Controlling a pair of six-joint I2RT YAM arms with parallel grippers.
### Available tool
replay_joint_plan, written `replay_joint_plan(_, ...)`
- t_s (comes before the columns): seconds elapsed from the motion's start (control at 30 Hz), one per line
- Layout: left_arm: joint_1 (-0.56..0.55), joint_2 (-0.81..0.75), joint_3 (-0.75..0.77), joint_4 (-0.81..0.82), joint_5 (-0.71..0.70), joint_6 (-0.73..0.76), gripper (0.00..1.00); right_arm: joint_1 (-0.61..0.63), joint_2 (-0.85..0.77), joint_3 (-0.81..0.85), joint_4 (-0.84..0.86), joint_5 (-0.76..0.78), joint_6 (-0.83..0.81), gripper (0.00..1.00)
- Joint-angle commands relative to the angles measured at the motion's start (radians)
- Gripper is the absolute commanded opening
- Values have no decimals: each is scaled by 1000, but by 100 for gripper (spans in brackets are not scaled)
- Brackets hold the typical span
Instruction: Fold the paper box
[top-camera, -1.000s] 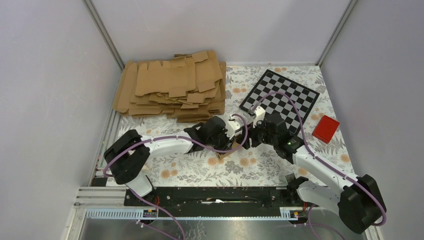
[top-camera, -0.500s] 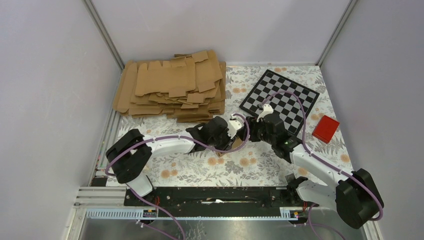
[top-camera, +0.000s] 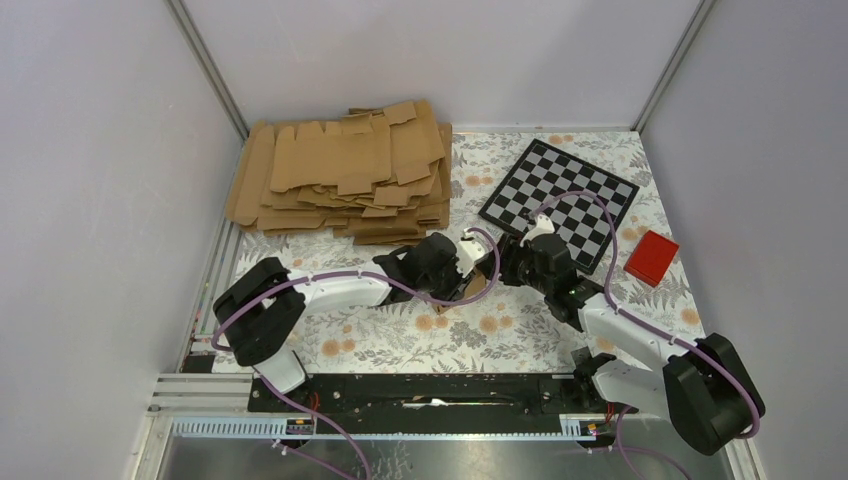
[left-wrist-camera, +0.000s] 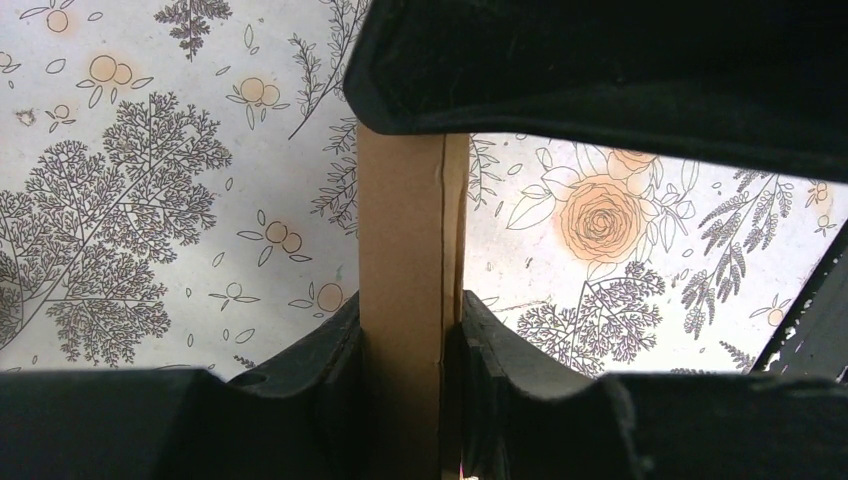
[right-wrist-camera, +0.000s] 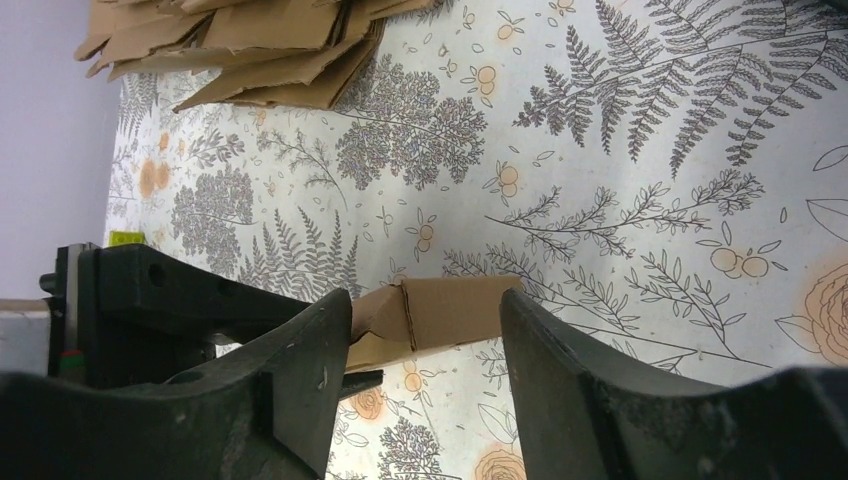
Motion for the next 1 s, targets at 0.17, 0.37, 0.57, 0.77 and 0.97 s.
replay_joint_plan(0.17, -5, 27, 27, -12, -29, 5, 21, -6, -4, -82, -22, 31, -34, 58)
replay_joint_plan(0.37, -5, 38, 31, -14, -33, 5, 23, -6, 44, -137, 41, 39, -19, 56)
replay_joint_plan(0.57, -5, 49, 35, -17, -32, 5, 23, -6, -1, -123, 28, 40, -22, 52)
replay_joint_plan(0.77, -5, 49, 36, -18, -27, 8, 22, -7, -72, -40, -48, 43, -37, 55)
replay_joint_plan(0.97, -6, 52, 37, -18, -20, 12, 22, -14, -76, 2, -53, 9, -2, 52)
